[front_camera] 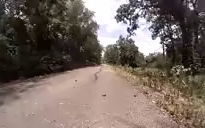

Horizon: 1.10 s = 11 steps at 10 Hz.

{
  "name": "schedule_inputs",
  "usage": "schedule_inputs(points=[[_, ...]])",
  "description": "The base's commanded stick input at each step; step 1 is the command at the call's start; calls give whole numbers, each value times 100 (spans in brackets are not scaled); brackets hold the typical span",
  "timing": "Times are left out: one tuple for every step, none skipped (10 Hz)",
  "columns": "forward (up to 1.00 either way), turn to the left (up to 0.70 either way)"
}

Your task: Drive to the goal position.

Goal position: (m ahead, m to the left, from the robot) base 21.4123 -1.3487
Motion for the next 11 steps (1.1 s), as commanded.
schedule_inputs(points=[[70,0],[70,0],[70,0],[70,0],[70,0],[70,0],[70,0],[70,0],[70,0],[70,0],[70,0]])
